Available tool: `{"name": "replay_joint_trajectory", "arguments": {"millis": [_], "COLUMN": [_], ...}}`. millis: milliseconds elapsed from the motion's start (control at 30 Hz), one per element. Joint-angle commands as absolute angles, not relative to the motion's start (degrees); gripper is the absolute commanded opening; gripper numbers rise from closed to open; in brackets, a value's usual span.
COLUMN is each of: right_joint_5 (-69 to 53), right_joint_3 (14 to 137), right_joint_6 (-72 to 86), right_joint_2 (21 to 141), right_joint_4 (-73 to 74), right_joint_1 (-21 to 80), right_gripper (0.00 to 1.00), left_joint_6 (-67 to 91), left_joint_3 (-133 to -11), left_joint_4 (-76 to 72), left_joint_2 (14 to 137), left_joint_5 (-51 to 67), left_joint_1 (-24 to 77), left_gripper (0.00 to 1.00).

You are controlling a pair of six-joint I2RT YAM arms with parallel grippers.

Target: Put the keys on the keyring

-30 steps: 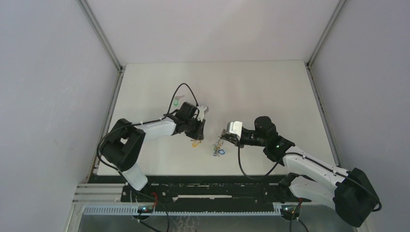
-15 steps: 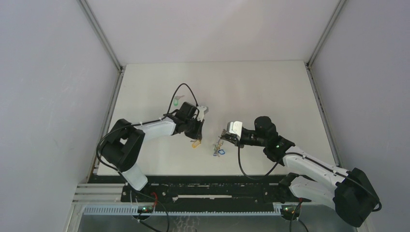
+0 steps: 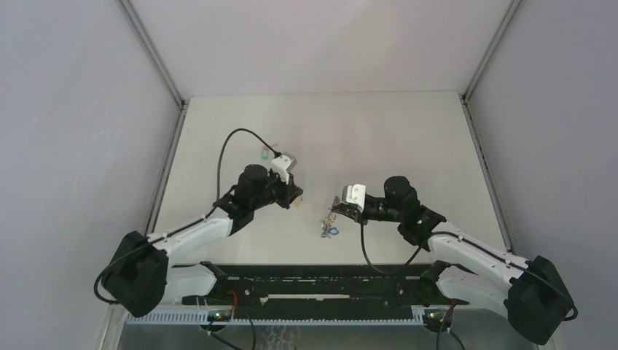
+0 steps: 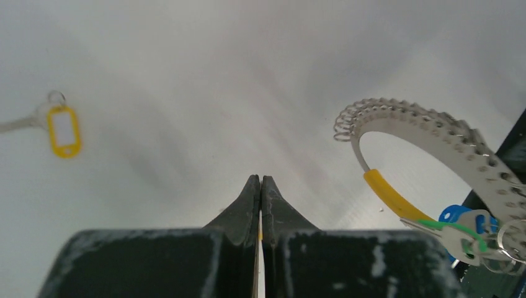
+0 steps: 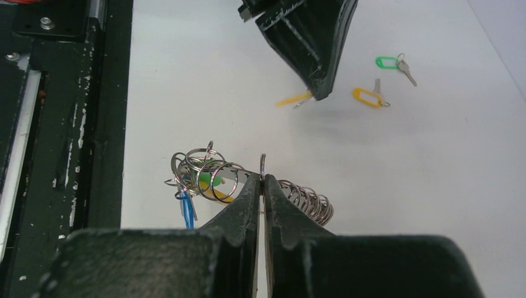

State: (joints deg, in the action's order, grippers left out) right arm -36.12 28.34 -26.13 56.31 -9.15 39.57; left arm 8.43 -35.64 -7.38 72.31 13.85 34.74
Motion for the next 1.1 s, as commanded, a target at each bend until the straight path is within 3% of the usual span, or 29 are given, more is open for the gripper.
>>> {"name": "replay_joint_trajectory", "arguments": {"millis": [0,233,467,1067], "right_joint_5": [-36.63,-34.55,-34.73,-44.87], "right_joint_3": [33.08,36.78,40.37,45.40], "right_joint_6": [-24.85,-23.86,-25.64,-23.21], "right_joint_2": [55.37,54.52,55.50,57.94], "right_joint_4": [-8.30,-6.44,-5.61,-5.29], "right_joint_1": [41.25,42.98,44.39,43.42], "right_gripper": [0.00,0.00,0.00,0.00], "left_joint_6": [5.06,5.71,11.02,18.24], "left_joint_3": [-28.83,-17.33,-10.11,-15.27], "left_joint_4": [-26.26,-51.82,-81.13,-82.63], "left_joint_2": [63.66,55.91,56.11,55.91], "left_joint_5": [15.84,20.92,26.76,43.46], "left_joint_1": [34.54,34.50,34.17,33.84], "left_gripper": [0.00,0.00,0.00,0.00]}}
